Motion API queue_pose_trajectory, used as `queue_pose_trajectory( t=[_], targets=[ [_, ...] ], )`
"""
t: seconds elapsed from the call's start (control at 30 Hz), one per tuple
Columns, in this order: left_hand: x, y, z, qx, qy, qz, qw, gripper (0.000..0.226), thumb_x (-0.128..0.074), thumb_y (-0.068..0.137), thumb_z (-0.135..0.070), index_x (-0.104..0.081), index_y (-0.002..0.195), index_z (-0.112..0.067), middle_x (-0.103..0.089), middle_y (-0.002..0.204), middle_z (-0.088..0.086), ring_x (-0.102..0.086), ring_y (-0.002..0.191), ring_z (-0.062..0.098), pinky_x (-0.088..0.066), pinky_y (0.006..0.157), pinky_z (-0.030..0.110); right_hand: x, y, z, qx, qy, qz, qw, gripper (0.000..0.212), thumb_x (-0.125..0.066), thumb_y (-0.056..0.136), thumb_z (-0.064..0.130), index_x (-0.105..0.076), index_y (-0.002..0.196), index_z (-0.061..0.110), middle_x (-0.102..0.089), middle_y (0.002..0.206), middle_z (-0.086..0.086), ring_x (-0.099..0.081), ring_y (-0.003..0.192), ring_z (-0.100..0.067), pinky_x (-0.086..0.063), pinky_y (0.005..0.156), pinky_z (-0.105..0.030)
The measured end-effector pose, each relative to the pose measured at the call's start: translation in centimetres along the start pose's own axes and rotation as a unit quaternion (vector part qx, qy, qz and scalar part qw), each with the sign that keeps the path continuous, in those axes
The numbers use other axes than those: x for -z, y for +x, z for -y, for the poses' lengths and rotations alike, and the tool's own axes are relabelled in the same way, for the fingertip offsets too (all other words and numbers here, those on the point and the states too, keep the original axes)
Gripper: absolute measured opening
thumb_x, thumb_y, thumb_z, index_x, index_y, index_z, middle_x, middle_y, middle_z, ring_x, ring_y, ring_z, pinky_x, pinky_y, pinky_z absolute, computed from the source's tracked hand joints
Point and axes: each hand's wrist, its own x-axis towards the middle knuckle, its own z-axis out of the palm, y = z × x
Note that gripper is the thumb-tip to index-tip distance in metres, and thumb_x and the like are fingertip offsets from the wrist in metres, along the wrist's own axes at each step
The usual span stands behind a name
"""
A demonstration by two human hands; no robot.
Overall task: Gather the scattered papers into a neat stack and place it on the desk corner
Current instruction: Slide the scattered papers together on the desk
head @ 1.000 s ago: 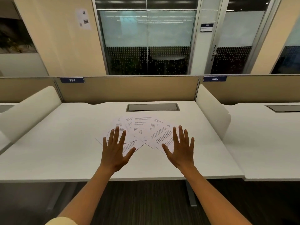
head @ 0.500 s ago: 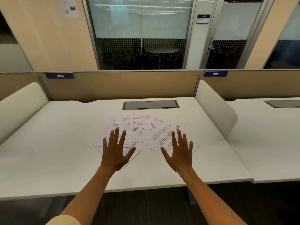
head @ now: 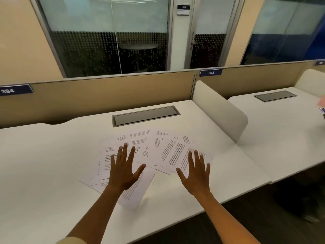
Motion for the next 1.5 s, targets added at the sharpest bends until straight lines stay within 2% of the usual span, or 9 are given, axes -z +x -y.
queue_pose_trajectory(
  t=[0.17, 0.37, 0.73, 0.87, 1.03, 1.27, 1.5],
  targets=[
    [-0.8, 2.8, 0.7, -0.012, -0.005, 0.02, 1.0, 0.105, 0.014, 0.066, -0.087, 0.017, 0.15, -0.024, 0.024, 0.16, 0.004, 0.018, 0.15, 0.024, 0.002, 0.121, 0.057, -1.2, 0.9, 0.5, -0.041, -0.003, 0.032, 0.999, 0.093, -0.024, 0.086, 0.076, 0.015, 0.154, 0.025, 0.015, 0.164, -0.002, 0.009, 0.152, -0.027, -0.002, 0.122, -0.054],
    [-2.7, 5.9, 0.9, -0.019, -0.01, 0.034, 0.999, 0.104, 0.012, 0.068, -0.087, 0.013, 0.151, -0.025, 0.024, 0.16, 0.004, 0.016, 0.15, 0.025, 0.001, 0.121, 0.057, -3.7, 2.5, 0.4, -0.102, 0.025, 0.094, 0.99, 0.091, -0.03, 0.087, 0.073, 0.01, 0.154, 0.028, 0.01, 0.165, -0.004, 0.005, 0.152, -0.031, -0.003, 0.12, -0.056],
    [-6.9, 12.2, -1.7, 0.001, -0.031, 0.083, 0.996, 0.11, 0.012, 0.064, -0.09, 0.009, 0.152, -0.025, 0.022, 0.159, 0.002, 0.014, 0.151, 0.024, 0.003, 0.121, 0.055, -7.6, 6.6, -1.1, -0.174, 0.046, 0.146, 0.973, 0.088, -0.03, 0.088, 0.071, 0.01, 0.154, 0.028, 0.02, 0.162, -0.011, 0.016, 0.149, -0.037, 0.004, 0.117, -0.062],
    [-8.8, 13.5, -3.0, 0.014, -0.039, 0.112, 0.993, 0.115, 0.014, 0.059, -0.092, 0.004, 0.155, -0.027, 0.018, 0.161, 0.002, 0.01, 0.152, 0.026, 0.002, 0.121, 0.054, -8.9, 7.7, -2.0, -0.151, 0.027, 0.145, 0.978, 0.088, -0.025, 0.086, 0.074, 0.01, 0.154, 0.03, 0.022, 0.161, -0.012, 0.023, 0.147, -0.037, 0.013, 0.115, -0.063],
    [-10.3, 14.3, -3.2, 0.024, -0.031, 0.142, 0.989, 0.117, 0.016, 0.057, -0.092, 0.003, 0.155, -0.029, 0.016, 0.163, 0.003, 0.01, 0.152, 0.026, 0.001, 0.121, 0.053, -9.7, 9.5, -3.4, -0.112, 0.005, 0.139, 0.984, 0.086, -0.019, 0.084, 0.077, 0.001, 0.155, 0.033, 0.02, 0.162, -0.008, 0.022, 0.148, -0.034, 0.018, 0.114, -0.06],
    [-10.4, 16.0, -2.1, 0.041, -0.037, 0.146, 0.988, 0.118, 0.016, 0.057, -0.092, 0.0, 0.155, -0.028, 0.013, 0.164, 0.006, 0.008, 0.152, 0.027, -0.002, 0.121, 0.054, -9.5, 13.3, -4.6, -0.04, -0.008, 0.155, 0.987, 0.082, -0.018, 0.083, 0.079, -0.012, 0.153, 0.038, 0.011, 0.164, -0.003, 0.015, 0.15, -0.029, 0.009, 0.118, -0.059],
    [-10.1, 17.4, -0.1, 0.047, -0.064, 0.15, 0.986, 0.116, 0.01, 0.059, -0.094, -0.001, 0.156, -0.029, 0.012, 0.164, 0.005, 0.005, 0.153, 0.027, -0.004, 0.121, 0.054, -8.7, 18.4, -4.6, 0.078, 0.012, 0.197, 0.977, 0.071, -0.028, 0.087, 0.074, -0.027, 0.148, 0.039, 0.001, 0.164, 0.008, 0.009, 0.152, -0.018, 0.006, 0.12, -0.056]
  ],
)
